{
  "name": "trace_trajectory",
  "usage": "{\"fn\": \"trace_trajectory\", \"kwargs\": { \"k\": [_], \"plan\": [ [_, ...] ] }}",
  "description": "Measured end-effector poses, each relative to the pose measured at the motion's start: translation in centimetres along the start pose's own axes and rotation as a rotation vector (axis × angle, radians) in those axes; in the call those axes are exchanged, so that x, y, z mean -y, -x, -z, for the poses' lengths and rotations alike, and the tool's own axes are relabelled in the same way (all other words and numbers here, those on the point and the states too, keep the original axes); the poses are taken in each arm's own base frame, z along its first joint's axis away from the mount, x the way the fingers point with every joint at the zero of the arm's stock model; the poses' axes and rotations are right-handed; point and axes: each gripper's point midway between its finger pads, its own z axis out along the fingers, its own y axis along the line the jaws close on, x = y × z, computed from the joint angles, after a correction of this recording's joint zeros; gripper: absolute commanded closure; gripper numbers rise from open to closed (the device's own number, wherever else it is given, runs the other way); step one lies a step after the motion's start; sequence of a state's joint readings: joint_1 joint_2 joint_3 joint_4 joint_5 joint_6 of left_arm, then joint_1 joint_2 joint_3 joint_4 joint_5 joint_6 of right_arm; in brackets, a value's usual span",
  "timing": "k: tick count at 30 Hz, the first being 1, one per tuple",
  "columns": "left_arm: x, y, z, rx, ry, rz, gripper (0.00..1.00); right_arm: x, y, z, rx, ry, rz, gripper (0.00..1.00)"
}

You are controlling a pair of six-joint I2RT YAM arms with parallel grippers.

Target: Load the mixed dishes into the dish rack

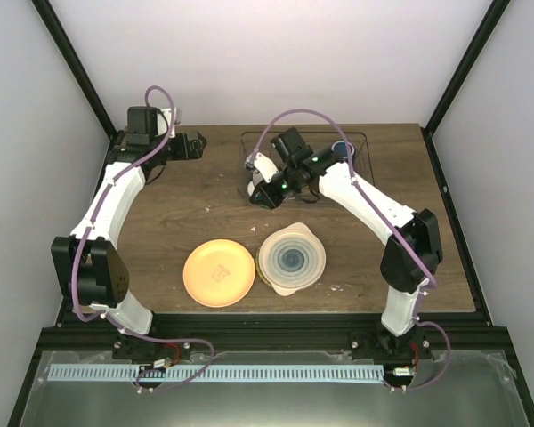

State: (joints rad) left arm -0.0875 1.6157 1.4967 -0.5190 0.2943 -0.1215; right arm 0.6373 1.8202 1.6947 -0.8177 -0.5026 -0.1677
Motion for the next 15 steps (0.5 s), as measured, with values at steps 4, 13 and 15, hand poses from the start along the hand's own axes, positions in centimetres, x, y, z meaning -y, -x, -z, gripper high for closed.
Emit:
{"fn": "trace_trajectory", "kwargs": {
  "k": [4, 13, 15],
  "plan": [
    [-0.3, -0.5, -0.1, -0.02, 0.015, 0.007, 0.0, -2.1, -1.2, -0.5, -0.058, -0.018, 0.031, 0.99],
    [-1.2, -1.6, -0.2, -0.079, 0.066, 0.031, 0.0, -7.6, -5.5, -3.0, -0.202, 0.011, 0.101, 0.99],
    [-1.3, -1.7, -0.2, -0.083, 0.07, 0.034, 0.0, -8.0, -6.5, -3.4, -0.23, 0.013, 0.094, 0.99]
  ]
}}
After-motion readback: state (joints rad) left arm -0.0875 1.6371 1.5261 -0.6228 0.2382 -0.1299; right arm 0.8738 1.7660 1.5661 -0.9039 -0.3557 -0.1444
